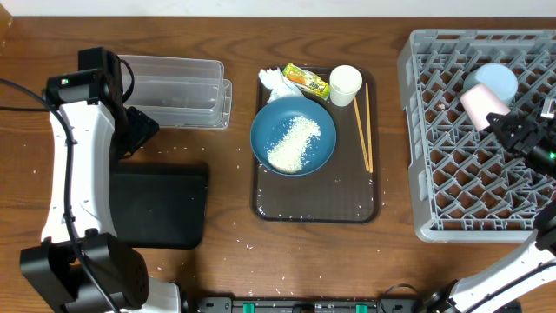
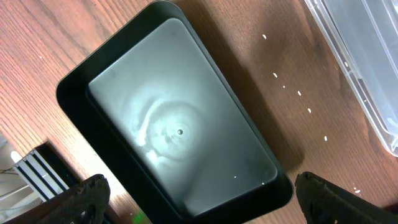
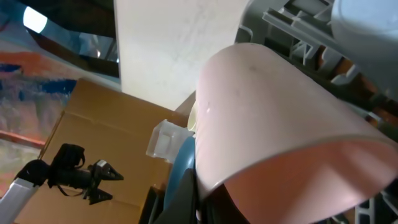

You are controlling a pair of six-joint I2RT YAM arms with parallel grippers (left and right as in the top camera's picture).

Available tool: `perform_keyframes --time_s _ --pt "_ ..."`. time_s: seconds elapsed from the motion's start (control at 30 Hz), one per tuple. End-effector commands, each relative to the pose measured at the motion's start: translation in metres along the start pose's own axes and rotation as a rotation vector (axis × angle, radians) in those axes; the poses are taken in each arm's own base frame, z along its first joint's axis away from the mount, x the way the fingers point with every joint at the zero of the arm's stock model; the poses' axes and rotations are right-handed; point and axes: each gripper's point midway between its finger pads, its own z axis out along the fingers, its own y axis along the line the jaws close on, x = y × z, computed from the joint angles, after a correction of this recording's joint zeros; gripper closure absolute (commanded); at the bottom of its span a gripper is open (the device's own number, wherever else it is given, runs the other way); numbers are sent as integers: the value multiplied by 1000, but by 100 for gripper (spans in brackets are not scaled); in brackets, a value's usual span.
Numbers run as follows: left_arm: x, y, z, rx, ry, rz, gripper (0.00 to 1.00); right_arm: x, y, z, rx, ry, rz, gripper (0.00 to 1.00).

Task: Sort waste into correct bins and load items into the dishwasher rack
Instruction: 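Lower the pink cup into the grey dish rack and release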

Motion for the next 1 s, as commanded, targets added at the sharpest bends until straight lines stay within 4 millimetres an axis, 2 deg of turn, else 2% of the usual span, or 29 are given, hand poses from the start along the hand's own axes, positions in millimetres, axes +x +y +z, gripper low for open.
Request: perform_keyframes --time_s 0.0,0.07,0.2,0.23,0.3,0.33,0.47,0.63,0.77,0.87,0.97 --pt "0 4 -4 -1 -11 1 2 16 -31 -13 150 53 43 99" --pt "0 4 -4 -1 -11 1 2 14 -28 -22 177 47 50 98" --pt "0 4 -4 -1 -11 1 2 16 -22 -41 275 57 54 76" --pt "0 4 -4 -1 -11 1 2 16 -19 -45 300 62 52 66" --pt "0 4 -4 -1 -11 1 2 15 -12 -52 336 60 48 34" --pt "0 4 -4 -1 -11 1 2 13 -8 -55 358 56 55 1" --pt "0 4 -4 -1 -11 1 2 5 7 -68 463 27 72 1" --pt "0 4 -4 -1 -11 1 2 -4 26 -94 732 -35 99 1" --pt "0 4 -4 -1 -11 1 2 -11 55 -114 912 -121 65 1" --pt "0 4 -4 -1 -11 1 2 -15 87 -111 911 -157 -23 1" --pt "0 4 -4 -1 -11 1 2 -16 123 -91 792 -174 -95 1"
